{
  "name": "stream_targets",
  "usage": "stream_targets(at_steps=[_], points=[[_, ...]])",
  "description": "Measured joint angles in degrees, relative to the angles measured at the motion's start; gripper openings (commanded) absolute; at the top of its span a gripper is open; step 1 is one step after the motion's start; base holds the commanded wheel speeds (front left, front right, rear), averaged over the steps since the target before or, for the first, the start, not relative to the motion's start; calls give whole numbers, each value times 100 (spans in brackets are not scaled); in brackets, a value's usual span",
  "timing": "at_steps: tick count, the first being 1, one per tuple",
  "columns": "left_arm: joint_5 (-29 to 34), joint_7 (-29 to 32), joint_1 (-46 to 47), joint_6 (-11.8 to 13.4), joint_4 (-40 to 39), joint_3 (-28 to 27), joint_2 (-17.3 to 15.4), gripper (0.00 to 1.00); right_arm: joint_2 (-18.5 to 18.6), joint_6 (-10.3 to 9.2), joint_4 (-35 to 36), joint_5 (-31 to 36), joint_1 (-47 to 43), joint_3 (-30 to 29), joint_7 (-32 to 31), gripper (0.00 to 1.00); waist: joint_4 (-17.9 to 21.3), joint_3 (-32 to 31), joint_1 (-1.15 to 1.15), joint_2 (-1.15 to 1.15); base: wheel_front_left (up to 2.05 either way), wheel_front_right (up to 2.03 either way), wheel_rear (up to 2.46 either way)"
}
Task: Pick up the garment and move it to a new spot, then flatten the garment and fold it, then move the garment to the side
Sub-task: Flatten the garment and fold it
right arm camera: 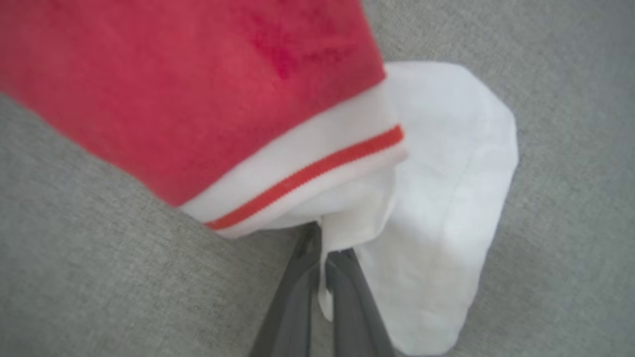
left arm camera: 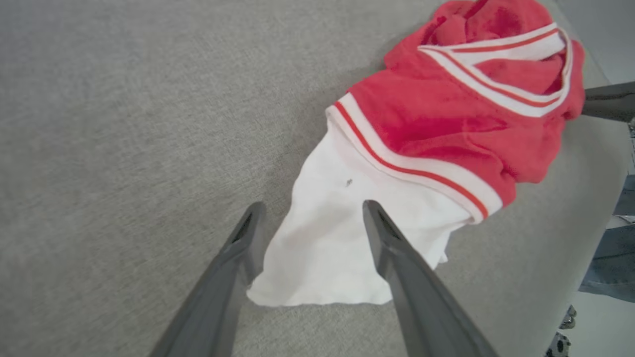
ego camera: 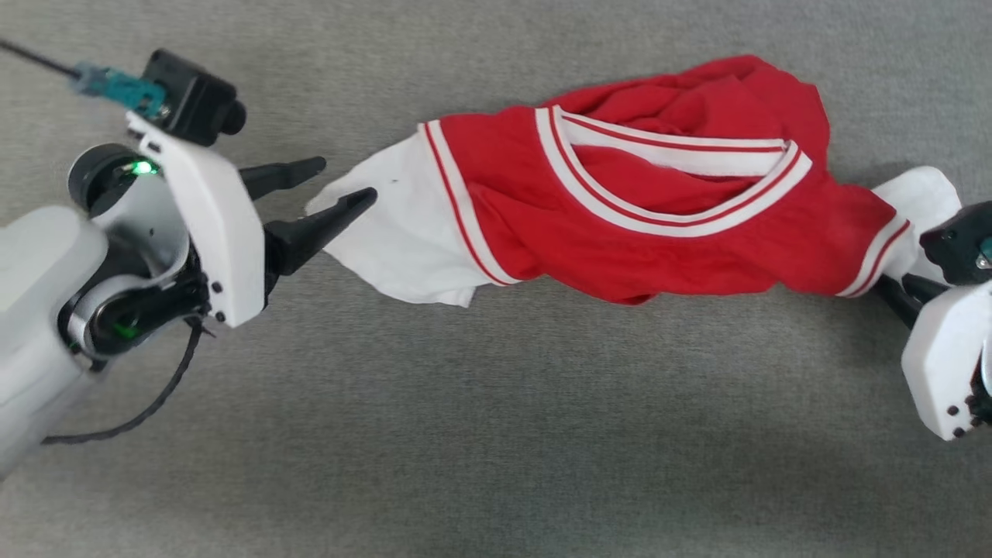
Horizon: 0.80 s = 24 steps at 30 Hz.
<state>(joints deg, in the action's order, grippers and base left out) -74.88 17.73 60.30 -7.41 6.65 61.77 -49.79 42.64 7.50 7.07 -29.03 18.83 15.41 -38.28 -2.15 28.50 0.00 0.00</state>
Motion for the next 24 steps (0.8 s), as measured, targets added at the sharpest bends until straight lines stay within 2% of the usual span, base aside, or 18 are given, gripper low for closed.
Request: stream_targets(at_steps=[6, 11, 13, 16, 17, 18, 19, 24], points=[[-271, 213, 565, 0, 623, 608, 151, 100, -196, 0, 20, 136, 166, 107, 45, 0, 191, 208, 0, 0, 0, 0, 0], [-740, 352, 714, 0, 775, 808, 155, 100, -296, 0, -7, 225, 261, 158, 146, 0, 301, 295, 0, 0, 0, 0, 0], [-1006, 469, 725, 0, 719, 840, 133, 80, -331, 0, -37, 248, 286, 181, 165, 0, 323, 295, 0, 0, 0, 0, 0], [-1313, 687, 723, 0, 615, 870, 104, 43, -368, 0, -99, 270, 298, 210, 218, 0, 336, 277, 0, 0, 0, 0, 0], [-1414, 767, 722, 0, 594, 881, 92, 37, -376, 0, -119, 271, 303, 219, 237, 0, 338, 268, 0, 0, 0, 0, 0], [-1418, 808, 722, 0, 577, 896, 81, 12, -380, 0, -138, 271, 308, 229, 252, 0, 340, 261, 0, 0, 0, 0, 0], [-1376, 820, 723, 0, 563, 913, 69, 0, -382, 0, -148, 271, 318, 236, 259, 0, 341, 258, 0, 0, 0, 0, 0], [-1361, 677, 723, 0, 565, 925, 100, 0, -419, 1, -200, 323, 380, 237, 342, 0, 344, 244, 0, 0, 0, 0, 0]])
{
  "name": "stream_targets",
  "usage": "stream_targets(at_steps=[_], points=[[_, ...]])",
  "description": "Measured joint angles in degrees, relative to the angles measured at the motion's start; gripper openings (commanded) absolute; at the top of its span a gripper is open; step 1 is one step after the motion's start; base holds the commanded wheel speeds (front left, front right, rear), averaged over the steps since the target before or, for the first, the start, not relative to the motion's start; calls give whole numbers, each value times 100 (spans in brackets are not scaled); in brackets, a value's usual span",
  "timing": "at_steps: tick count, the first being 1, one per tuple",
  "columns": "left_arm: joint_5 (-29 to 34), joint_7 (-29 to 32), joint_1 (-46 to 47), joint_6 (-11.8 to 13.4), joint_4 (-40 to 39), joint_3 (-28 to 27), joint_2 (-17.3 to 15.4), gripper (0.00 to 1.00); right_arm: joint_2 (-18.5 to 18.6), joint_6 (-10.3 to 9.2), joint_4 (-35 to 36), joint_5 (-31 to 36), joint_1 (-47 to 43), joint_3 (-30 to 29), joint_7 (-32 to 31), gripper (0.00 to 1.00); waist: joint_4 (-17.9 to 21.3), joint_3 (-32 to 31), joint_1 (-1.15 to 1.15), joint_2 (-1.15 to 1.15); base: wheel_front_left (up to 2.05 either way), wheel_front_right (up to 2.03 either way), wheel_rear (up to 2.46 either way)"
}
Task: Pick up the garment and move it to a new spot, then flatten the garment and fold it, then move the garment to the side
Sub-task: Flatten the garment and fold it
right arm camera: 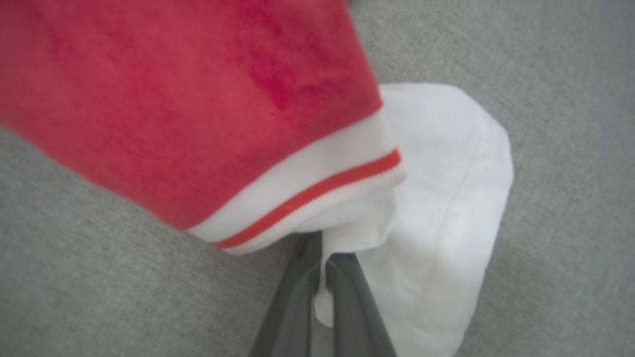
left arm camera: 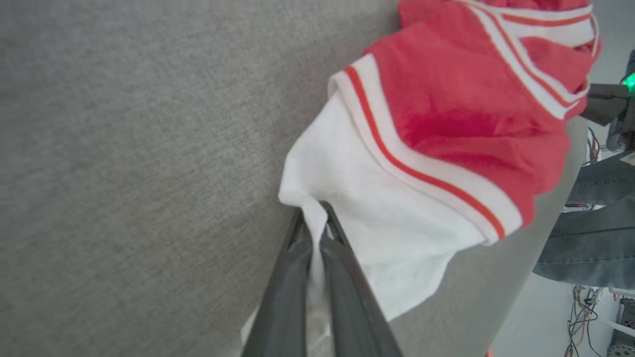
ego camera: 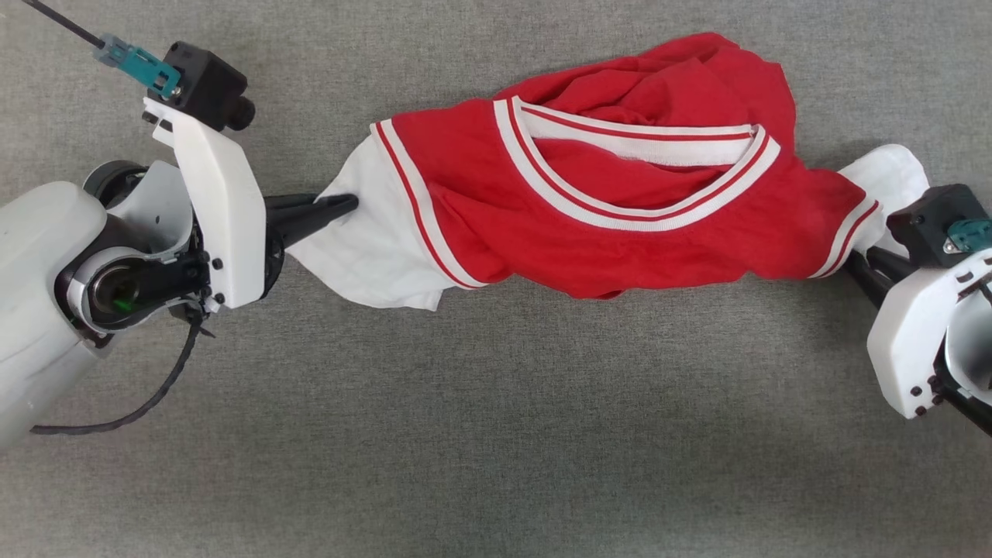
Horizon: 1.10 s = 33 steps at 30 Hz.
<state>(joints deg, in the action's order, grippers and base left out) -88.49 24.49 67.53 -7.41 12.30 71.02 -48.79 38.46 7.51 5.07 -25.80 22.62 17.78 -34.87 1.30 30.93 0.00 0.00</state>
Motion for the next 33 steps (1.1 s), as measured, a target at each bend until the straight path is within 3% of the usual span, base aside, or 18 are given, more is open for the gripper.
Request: stream_targets(at_steps=[6, 13, 17, 25, 33], points=[[8, -628, 3, 0, -89, -209, -33, 0, -166, 0, -3, -31, 82, -366, 266, 0, 0, -102, 0, 0, 0, 0, 0], [41, -1971, -23, 0, -259, -646, -27, 0, -305, -1, 88, -20, 305, -1280, 555, 0, -78, -197, 0, 0, 0, 0, 0], [21, -2473, 39, 0, -40, -895, 7, 0, -608, -1, -3, -40, 785, -1633, 564, 0, -112, -143, 0, 0, 0, 0, 0], [48, -3352, 1096, -1, 1273, -1630, 337, 0, -1689, 0, -990, 321, 3183, -1786, 589, 0, -49, 155, 0, 0, 0, 0, 0], [445, -3849, 2662, -9, 2472, -2138, 805, 0, -2550, 0, -2390, 1358, 5684, -2549, 1433, 0, -6, 382, 0, 0, 0, 0, 0]])
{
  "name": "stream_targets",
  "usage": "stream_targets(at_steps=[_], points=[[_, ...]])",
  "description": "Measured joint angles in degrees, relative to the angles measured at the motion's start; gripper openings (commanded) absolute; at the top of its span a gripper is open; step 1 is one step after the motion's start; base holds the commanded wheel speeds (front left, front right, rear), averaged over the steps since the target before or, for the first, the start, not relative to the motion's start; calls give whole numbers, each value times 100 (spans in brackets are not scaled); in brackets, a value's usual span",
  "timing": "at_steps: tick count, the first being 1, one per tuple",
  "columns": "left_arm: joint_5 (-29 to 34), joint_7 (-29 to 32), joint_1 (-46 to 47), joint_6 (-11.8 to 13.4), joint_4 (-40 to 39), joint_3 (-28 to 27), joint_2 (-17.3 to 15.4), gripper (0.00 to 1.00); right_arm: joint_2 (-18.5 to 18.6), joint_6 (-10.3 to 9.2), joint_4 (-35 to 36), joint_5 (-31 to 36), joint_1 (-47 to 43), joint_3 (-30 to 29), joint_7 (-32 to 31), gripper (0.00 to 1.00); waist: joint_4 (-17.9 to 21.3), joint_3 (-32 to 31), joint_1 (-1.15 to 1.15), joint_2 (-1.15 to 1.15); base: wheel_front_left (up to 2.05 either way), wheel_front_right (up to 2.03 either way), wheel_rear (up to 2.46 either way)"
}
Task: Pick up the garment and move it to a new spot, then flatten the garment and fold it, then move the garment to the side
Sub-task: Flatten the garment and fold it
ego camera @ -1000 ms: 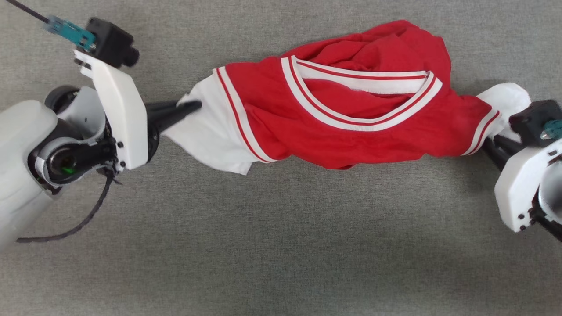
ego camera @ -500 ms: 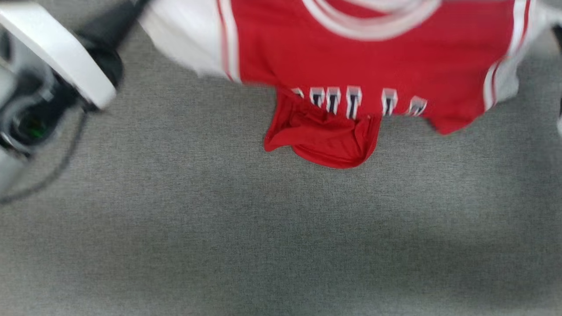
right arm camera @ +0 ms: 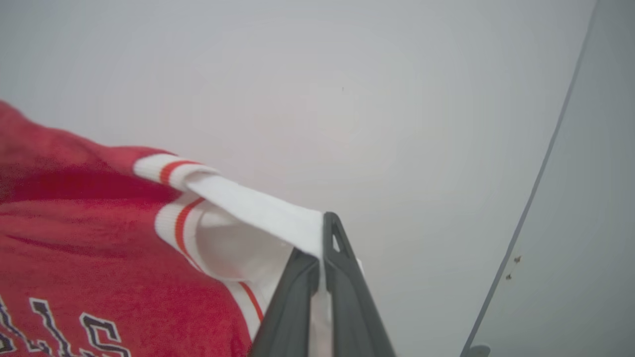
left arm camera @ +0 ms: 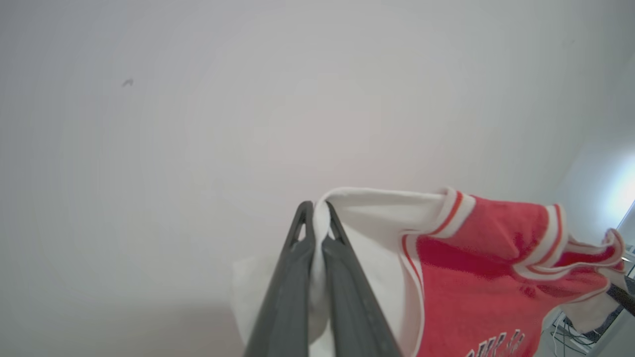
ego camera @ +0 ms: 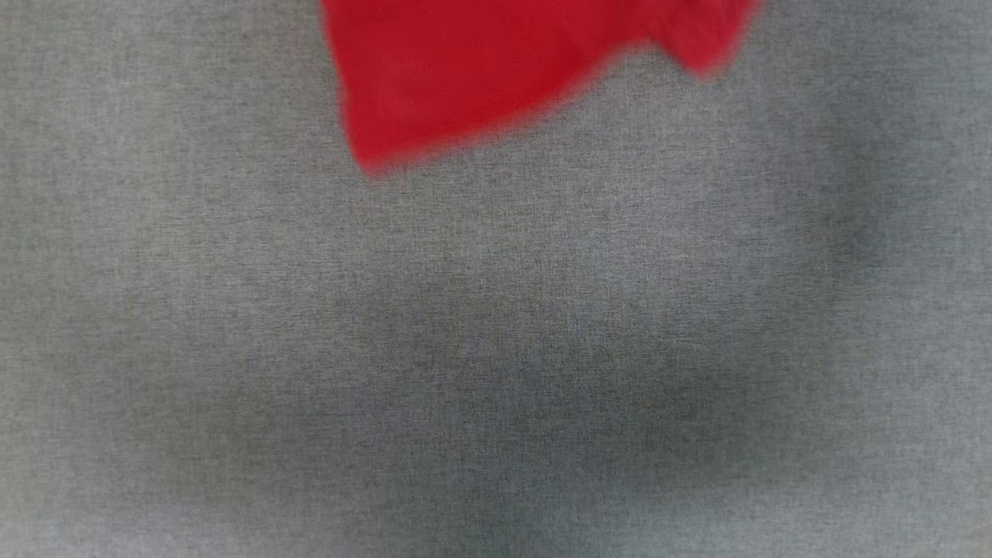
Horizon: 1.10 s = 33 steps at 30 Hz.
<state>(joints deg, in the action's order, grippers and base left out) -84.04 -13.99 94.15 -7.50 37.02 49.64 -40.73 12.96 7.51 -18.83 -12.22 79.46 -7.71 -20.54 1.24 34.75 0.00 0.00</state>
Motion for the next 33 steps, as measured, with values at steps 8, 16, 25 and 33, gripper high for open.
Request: stream_targets(at_steps=[8, 16, 25, 33], points=[[5, -92, 382, -7, -196, -415, 216, 0, -81, 1, -942, 528, 896, -376, 723, 0, -39, -268, 0, 0, 0, 0, 0], [-499, 91, -1173, -5, -1133, -3, -172, 0, 339, 0, -1071, 67, -176, 245, 605, 0, -52, -543, 0, 0, 0, 0, 0], [-712, -32, -4120, -4, -2936, 684, -625, 0, 1140, 0, 653, -1467, -3665, 360, -330, 0, -114, -961, 0, 0, 0, 0, 0], [-568, -94, -6164, -4, -3767, 576, -896, 0, 973, -1, 2436, -2179, -6397, -291, -1428, 0, -107, -1229, 0, 0, 0, 0, 0]])
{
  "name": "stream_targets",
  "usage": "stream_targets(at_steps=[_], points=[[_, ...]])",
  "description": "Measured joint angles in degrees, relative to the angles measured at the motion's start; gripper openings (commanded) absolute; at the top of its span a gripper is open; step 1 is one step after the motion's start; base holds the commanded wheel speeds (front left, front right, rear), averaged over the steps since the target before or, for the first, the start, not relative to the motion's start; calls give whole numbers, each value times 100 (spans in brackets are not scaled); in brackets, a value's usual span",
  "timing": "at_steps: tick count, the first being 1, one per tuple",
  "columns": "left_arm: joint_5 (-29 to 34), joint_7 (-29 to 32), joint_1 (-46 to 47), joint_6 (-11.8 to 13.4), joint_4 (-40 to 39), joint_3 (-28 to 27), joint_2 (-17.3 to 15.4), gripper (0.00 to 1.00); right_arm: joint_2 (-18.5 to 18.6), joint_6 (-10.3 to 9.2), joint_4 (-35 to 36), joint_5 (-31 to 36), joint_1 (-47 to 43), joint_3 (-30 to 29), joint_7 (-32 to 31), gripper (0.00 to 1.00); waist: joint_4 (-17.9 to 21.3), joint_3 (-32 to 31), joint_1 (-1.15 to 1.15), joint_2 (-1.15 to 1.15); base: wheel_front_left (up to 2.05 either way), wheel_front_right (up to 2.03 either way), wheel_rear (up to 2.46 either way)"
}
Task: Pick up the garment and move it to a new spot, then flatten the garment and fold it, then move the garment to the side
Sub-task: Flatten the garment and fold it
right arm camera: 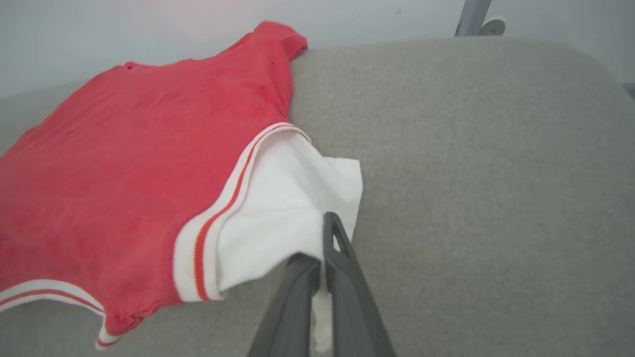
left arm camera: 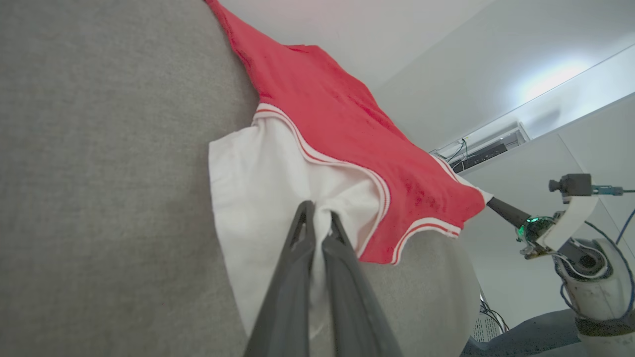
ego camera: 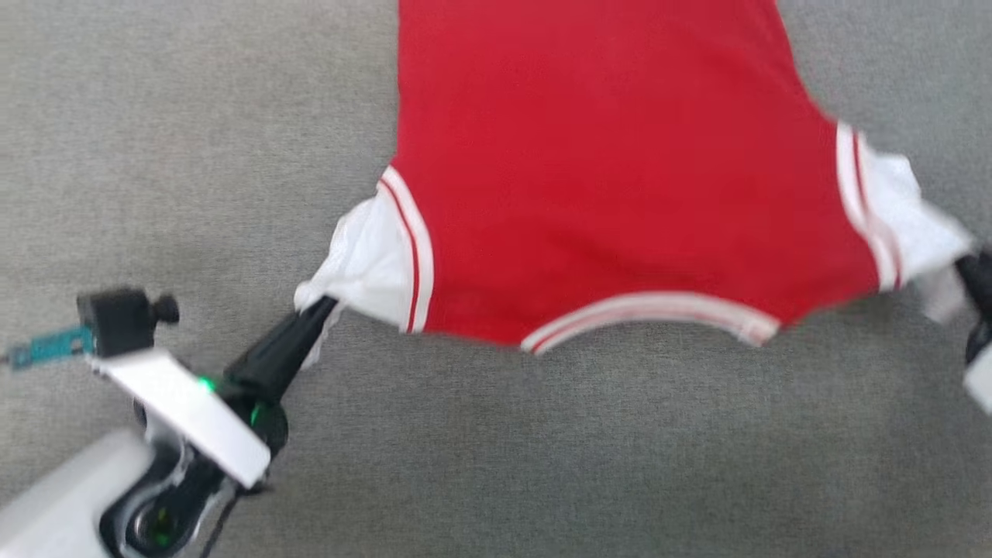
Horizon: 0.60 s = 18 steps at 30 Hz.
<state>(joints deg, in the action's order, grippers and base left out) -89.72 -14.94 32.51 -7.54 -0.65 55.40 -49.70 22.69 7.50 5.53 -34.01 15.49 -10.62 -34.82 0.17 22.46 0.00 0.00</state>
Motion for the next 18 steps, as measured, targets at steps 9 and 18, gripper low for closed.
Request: stream_targets(at_steps=[9, 18], points=[[176, -7, -1506, 0, -643, -605, -103, 0, -552, 0, 1532, -408, -2203, -573, -828, 0, -182, -93, 0, 0, 0, 0, 0], [470, -13, -2486, 0, -1031, -993, -216, 0, -817, 0, 2148, -655, -3076, -776, -1077, 0, -225, -33, 0, 0, 0, 0, 0]])
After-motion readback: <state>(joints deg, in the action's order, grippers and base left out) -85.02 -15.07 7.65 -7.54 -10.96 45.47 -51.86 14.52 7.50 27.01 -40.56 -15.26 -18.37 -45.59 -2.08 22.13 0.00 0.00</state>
